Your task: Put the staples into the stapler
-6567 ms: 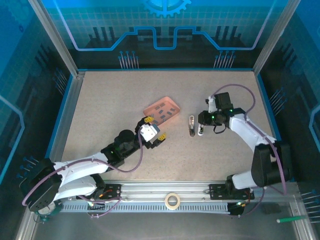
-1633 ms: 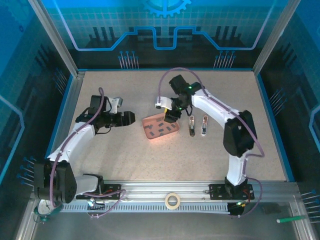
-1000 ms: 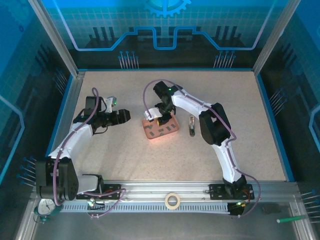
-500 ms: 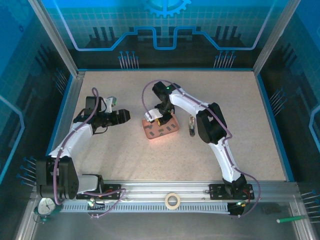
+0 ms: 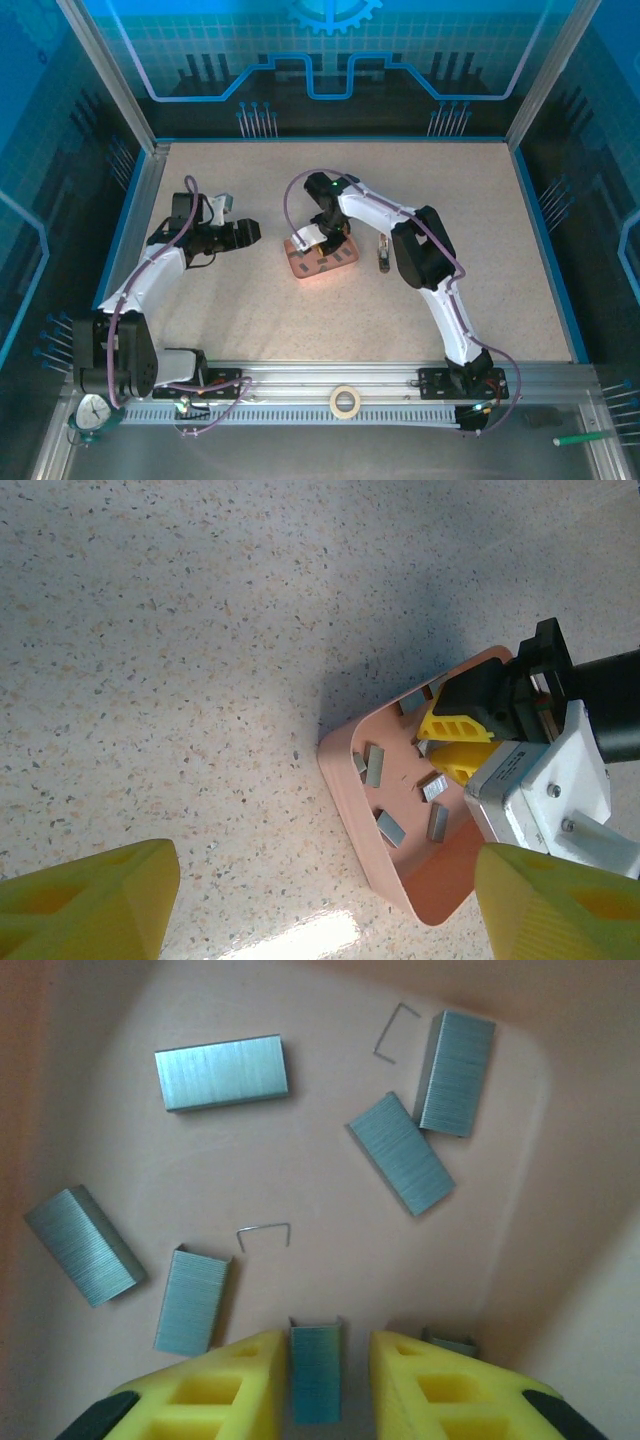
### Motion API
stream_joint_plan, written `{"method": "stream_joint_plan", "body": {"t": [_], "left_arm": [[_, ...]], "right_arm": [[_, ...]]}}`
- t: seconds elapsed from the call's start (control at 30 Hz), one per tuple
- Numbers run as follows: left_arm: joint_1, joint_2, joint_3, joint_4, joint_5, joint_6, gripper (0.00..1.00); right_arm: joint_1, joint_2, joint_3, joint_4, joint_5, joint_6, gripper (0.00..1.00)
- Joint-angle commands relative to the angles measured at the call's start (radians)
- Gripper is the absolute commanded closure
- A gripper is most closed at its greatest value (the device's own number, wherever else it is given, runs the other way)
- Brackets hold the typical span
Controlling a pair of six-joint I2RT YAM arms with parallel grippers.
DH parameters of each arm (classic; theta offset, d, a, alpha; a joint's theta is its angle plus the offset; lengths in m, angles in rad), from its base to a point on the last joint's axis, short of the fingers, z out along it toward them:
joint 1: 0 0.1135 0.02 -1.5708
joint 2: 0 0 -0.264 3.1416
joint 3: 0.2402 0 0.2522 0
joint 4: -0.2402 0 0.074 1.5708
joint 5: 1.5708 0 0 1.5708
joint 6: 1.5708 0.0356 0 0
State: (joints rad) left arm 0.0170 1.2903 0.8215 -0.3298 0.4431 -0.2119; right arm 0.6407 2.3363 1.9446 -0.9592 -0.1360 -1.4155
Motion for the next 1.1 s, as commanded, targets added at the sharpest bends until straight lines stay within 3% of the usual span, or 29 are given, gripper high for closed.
{"method": "stream_joint_plan", "body": {"t": [0.0, 0.6, 1.07], "left_arm": [[0.009, 0.007, -0.008, 0.016, 0.03, -0.012, 0.21], [0.009, 0.012, -0.006, 0.019, 0.033, -0.009, 0.22], [0.009, 0.016, -0.002, 0.02, 0.03, -0.006, 0.22]], "right_arm": [[0.022, -0.026, -0.01, 0.009, 0.015, -0.019, 0.71], [0.024, 0.063, 0.07, -0.126, 0.048, -0.011, 0.71], [0.026, 0.067, 0.108, -0.187, 0.045, 0.01, 0.8]]}}
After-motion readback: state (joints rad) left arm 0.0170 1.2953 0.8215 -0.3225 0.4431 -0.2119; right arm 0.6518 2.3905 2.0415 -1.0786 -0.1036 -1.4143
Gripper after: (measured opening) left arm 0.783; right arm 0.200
